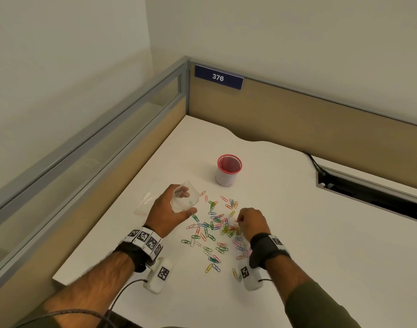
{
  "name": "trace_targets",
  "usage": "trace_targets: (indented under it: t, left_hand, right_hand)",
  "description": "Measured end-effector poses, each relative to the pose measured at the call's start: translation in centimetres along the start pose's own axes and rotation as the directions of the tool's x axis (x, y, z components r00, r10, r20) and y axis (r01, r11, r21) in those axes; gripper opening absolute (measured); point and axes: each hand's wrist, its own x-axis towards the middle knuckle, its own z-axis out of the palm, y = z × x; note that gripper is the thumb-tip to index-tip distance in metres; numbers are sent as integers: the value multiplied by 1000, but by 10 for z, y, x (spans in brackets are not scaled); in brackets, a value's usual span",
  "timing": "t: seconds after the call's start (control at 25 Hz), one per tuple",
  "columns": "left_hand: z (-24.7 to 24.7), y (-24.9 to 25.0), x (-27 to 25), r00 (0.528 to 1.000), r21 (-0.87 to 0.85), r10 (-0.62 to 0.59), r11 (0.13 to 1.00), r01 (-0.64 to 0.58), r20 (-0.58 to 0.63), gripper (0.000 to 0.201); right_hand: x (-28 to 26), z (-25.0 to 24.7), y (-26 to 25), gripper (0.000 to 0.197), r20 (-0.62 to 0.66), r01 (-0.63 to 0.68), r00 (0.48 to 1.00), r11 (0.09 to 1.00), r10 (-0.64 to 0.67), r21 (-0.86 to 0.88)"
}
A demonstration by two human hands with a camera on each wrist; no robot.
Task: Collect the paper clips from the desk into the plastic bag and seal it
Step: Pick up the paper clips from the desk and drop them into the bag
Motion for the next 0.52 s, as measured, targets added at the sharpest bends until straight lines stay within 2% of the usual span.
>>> trace_targets:
  t: [0.16, 0.32, 0.4, 0.52]
  left_hand:
    - [4, -1, 4, 1000, 0, -2, 1000, 2, 15, 55]
    - [12, -1, 6, 999, 13, -12, 1000, 11, 51, 53]
    - [17, -1, 6, 998, 10, -11, 1000, 10, 59, 55]
    - [21, 0, 8, 998, 14, -5, 1000, 4, 63, 55]
  right_hand:
    - [-11, -36, -11, 8, -67, -18, 997, 960, 38, 279]
    - [-23, -80, -56, 5, -140, 71, 990, 803, 16, 592]
    - [-30, -92, -84, 5, -167, 132, 986, 732, -25, 668]
    - [-32, -95, -119, 7, -184, 205, 977, 711, -107, 672]
